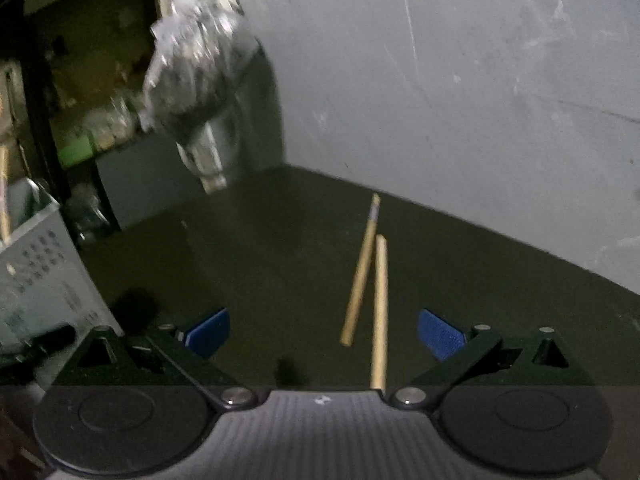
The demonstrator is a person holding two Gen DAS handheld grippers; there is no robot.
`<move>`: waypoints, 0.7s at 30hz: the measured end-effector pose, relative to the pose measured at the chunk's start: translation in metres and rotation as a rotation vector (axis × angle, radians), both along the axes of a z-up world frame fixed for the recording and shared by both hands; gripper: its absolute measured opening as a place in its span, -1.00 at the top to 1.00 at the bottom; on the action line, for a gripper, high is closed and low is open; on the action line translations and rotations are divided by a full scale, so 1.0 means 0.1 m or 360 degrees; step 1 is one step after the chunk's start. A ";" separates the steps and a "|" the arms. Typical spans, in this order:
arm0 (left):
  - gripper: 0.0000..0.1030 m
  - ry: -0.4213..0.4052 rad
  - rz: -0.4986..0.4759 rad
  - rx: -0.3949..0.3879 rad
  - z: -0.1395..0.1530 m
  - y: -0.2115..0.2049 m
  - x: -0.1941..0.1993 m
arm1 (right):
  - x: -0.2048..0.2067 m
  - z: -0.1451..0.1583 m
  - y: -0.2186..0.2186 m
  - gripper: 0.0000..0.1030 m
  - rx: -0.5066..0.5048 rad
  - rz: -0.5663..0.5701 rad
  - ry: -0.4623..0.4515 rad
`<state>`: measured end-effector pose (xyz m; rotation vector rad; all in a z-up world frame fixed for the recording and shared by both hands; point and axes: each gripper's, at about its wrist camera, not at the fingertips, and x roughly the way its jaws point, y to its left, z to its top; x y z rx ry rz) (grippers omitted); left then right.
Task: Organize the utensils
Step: 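Move the right gripper down toward the remaining pair of chopsticks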
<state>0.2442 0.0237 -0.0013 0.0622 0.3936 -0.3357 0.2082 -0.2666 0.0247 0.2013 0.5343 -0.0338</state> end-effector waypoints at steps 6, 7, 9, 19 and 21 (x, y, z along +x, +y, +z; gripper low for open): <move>-0.48 0.0001 0.0002 -0.0002 0.00 -0.01 0.00 | 0.00 -0.13 -0.03 -0.99 -0.0170 -0.0038 0.0136; -0.48 0.0001 0.0002 -0.0002 -0.01 -0.01 0.00 | 0.00 -0.14 -0.02 -0.99 -0.0199 -0.0040 0.0155; -0.48 0.0001 0.0003 -0.0001 -0.01 -0.01 0.00 | 0.01 -0.15 -0.02 -0.99 -0.0254 -0.0040 0.0177; -0.48 0.0002 0.0002 -0.0002 -0.01 -0.01 0.00 | 0.11 -0.15 -0.10 -0.98 -0.0347 -0.0089 0.0202; -0.48 0.0002 0.0003 0.0001 -0.01 -0.01 0.00 | 0.13 -0.14 -0.12 -0.96 -0.0346 -0.0099 0.0195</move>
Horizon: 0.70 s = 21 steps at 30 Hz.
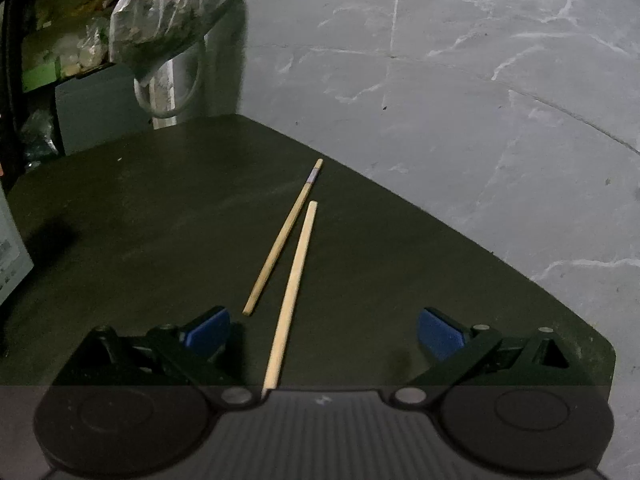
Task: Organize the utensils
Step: 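Move the right gripper down toward the remaining pair of chopsticks, then close the right gripper on the remaining wooden chopsticks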
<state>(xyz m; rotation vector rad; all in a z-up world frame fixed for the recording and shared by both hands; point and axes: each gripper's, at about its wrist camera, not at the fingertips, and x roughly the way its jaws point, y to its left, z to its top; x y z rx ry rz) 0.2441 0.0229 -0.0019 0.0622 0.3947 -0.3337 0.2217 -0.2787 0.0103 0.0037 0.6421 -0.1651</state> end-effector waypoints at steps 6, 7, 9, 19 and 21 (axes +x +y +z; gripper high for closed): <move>-0.48 0.0000 -0.0001 0.0003 0.00 0.00 0.00 | 0.12 -0.02 -0.06 -0.90 -0.0022 -0.0021 0.0027; -0.48 0.0001 0.0000 0.0003 0.00 0.00 0.00 | 0.13 -0.03 -0.07 -0.90 -0.0029 -0.0022 0.0032; -0.48 0.0001 0.0000 0.0005 0.00 0.00 0.00 | 0.15 -0.03 -0.08 -0.89 -0.0036 -0.0024 0.0043; -0.48 0.0001 0.0000 0.0004 0.00 0.00 0.00 | 0.19 -0.02 -0.20 -0.14 0.0126 0.0016 0.0039; -0.48 0.0002 0.0000 0.0003 0.00 0.00 0.00 | 0.21 -0.01 -0.20 0.14 0.0128 0.0016 0.0035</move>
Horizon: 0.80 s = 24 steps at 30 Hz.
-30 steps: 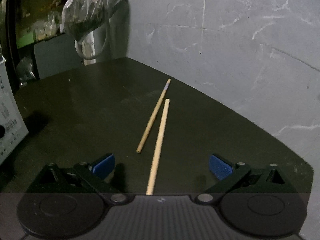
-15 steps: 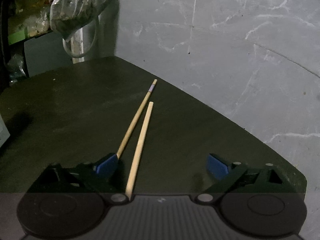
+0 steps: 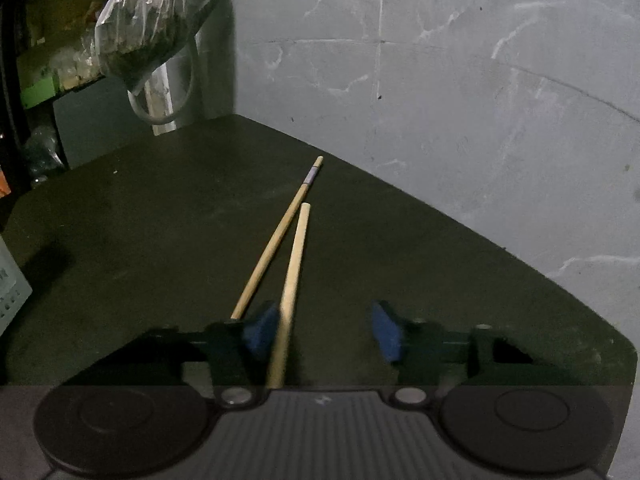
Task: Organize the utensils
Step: 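Close the right gripper on the remaining wooden chopsticks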
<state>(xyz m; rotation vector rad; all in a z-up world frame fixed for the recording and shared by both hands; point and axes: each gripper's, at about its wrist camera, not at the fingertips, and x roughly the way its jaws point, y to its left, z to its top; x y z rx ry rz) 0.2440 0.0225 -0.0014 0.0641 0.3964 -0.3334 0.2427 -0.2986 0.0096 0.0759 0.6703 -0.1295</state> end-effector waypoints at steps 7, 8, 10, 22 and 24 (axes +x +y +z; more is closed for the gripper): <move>-0.48 0.0000 -0.0001 0.0000 0.00 0.00 0.00 | 0.10 0.03 -0.09 0.83 0.0082 -0.0013 -0.0007; -0.49 0.0000 -0.0001 0.0000 0.00 0.00 0.00 | 0.12 0.03 -0.11 0.84 0.0097 -0.0016 -0.0008; -0.49 0.0001 -0.0001 0.0001 0.00 0.00 0.00 | 0.20 0.03 -0.15 0.86 0.0129 -0.0034 -0.0009; -0.51 0.0003 -0.0003 0.0002 -0.01 0.00 0.00 | 1.02 0.03 -0.26 0.86 0.0280 -0.0077 0.0010; -0.51 0.0003 -0.0003 0.0002 -0.01 0.00 0.01 | 1.09 0.02 -0.26 0.86 0.0302 -0.0070 0.0005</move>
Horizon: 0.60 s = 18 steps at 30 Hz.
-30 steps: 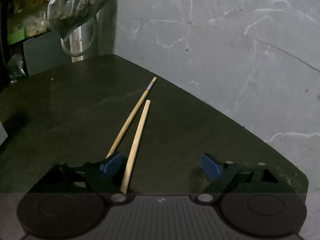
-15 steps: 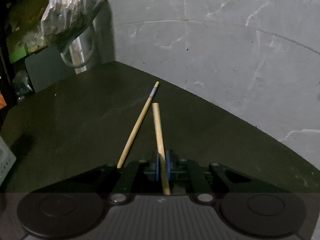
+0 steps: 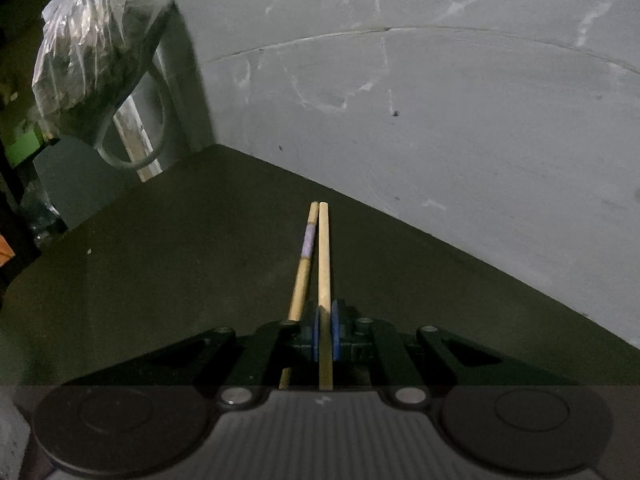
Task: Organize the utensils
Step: 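Lift the chopsticks off the table with the right gripper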
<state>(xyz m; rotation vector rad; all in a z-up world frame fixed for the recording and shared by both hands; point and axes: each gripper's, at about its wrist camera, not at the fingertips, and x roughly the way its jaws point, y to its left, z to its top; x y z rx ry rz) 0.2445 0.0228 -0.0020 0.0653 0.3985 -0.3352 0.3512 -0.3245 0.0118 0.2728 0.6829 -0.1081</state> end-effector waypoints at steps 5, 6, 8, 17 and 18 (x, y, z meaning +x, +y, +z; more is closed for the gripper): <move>-0.51 0.0000 0.0000 0.0000 0.00 0.00 0.00 | 0.01 -0.02 0.05 0.84 -0.0012 0.0022 -0.0013; -0.51 0.0001 -0.0001 0.0000 0.00 0.00 0.00 | 0.00 -0.02 0.04 0.83 0.0004 0.0020 -0.0018; -0.51 0.0002 -0.0001 0.0001 0.00 0.00 0.00 | -0.01 -0.02 0.03 0.76 0.0044 0.0012 -0.0032; -0.51 0.0003 -0.0001 -0.0001 0.00 0.00 0.00 | -0.05 -0.03 -0.02 -0.37 0.0250 0.0014 -0.0115; -0.51 0.0004 -0.0001 -0.0002 0.00 0.00 0.00 | -0.04 -0.03 -0.01 -0.43 0.0252 0.0024 -0.0117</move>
